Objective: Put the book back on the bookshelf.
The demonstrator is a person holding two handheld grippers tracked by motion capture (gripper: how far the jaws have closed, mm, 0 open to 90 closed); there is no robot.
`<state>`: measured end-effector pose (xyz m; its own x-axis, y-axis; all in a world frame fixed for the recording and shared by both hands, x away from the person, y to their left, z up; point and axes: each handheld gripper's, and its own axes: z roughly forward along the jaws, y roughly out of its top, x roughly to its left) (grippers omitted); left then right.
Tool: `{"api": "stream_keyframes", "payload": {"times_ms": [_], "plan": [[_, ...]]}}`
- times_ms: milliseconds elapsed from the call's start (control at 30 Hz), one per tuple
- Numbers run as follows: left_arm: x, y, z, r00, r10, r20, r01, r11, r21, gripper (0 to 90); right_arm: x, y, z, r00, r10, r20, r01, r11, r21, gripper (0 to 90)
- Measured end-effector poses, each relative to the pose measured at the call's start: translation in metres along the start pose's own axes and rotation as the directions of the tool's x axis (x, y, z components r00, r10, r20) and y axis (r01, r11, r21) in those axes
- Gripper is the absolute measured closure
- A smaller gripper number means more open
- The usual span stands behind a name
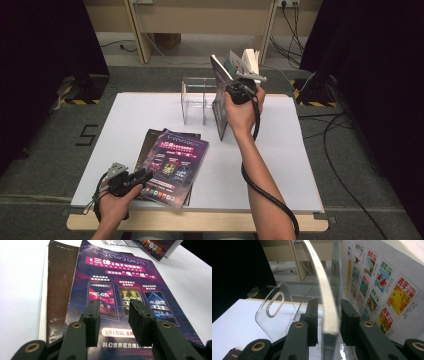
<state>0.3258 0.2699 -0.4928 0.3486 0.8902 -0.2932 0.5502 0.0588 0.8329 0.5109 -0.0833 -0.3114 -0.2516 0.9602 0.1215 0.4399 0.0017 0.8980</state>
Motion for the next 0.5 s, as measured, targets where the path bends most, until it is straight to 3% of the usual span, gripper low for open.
{"api": "stream_keyframes", "payload": {"times_ms": [233,500], "plan": [[0.000,0.000,0.000,1.0000,0.000,0.000,0.000,1.0000,-0.001,60.3,-0.003,-0.001,-0.008,0.9997,0.024,-0.009,-0.024,0.999,-0.022,70.6],[-0.002,-0.001,0.001,1.0000,0.003,0.003,-0.003,1.0000,0.003,60.2,-0.008,0.002,-0.009,0.9987,0.049,-0.012,-0.049,0.999,-0.006,70.7]]}}
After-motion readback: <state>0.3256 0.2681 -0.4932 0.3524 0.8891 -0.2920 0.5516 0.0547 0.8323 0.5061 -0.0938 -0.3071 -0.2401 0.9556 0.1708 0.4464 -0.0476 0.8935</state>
